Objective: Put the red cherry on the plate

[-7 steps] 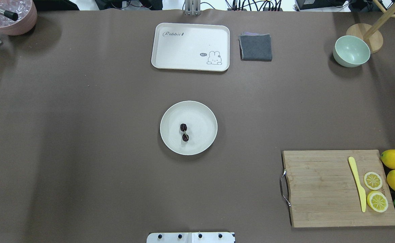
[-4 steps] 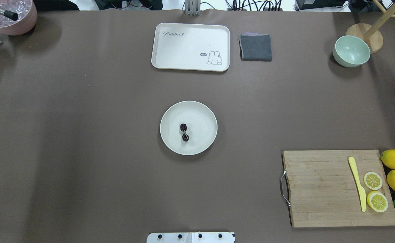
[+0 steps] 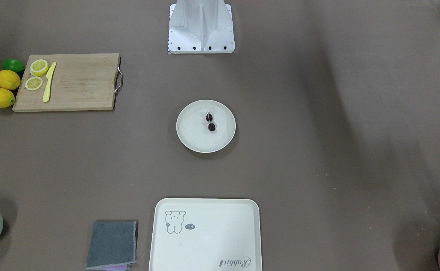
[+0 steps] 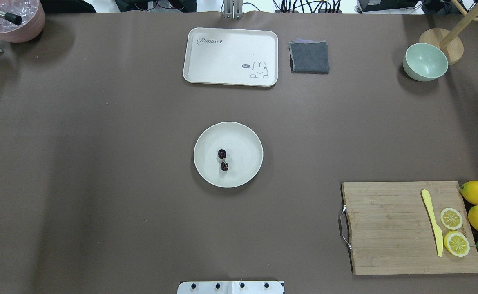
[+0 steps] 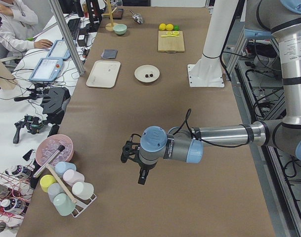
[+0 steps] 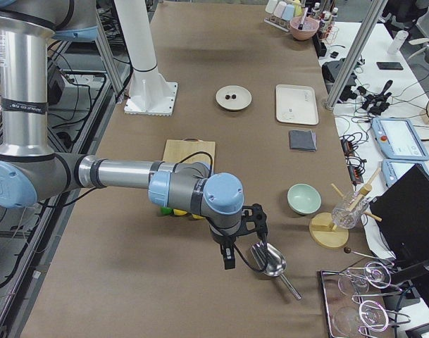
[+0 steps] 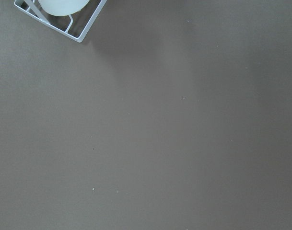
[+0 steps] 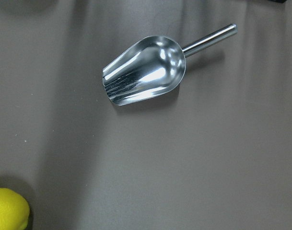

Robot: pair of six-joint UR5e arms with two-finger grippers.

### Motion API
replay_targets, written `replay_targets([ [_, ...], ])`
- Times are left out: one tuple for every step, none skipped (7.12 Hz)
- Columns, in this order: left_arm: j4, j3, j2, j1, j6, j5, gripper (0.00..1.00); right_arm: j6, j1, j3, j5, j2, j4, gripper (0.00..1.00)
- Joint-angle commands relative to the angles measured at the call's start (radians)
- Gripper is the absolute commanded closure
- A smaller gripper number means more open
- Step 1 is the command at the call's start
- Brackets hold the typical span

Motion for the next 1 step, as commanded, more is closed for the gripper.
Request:
replay_targets([
  [0.001, -0.011, 0.000, -0.008, 0.000, -0.002, 0.02, 0.004, 0.003, 0.004, -0.013, 0.038, -0.004, 0.00],
])
